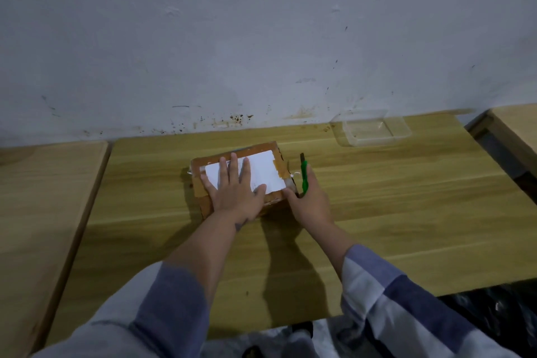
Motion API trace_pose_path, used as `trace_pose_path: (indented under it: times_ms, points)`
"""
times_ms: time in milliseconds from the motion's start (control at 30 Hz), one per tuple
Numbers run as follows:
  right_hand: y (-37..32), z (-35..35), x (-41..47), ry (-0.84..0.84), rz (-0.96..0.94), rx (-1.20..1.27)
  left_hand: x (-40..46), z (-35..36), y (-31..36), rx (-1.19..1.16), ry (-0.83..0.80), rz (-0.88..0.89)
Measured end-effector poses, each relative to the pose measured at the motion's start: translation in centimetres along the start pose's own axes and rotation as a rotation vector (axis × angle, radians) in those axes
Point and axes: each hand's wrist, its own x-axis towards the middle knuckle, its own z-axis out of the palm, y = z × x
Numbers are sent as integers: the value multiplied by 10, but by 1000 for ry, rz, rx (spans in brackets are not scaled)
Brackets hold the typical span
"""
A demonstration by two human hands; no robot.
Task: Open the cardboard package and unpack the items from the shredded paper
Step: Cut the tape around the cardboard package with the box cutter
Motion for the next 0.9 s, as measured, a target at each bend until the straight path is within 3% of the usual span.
trace_pose_path:
  times_ms: [400,733,900]
  points:
    - [-23,-40,103,-109,-137,-93,43,-15,-18,224,67,528]
    - [-25,-43,102,-97,-92,-72,57,0,12,118,152,246]
    - [-21,-49,74,-119,-169,-138,59,2,23,148,154,202]
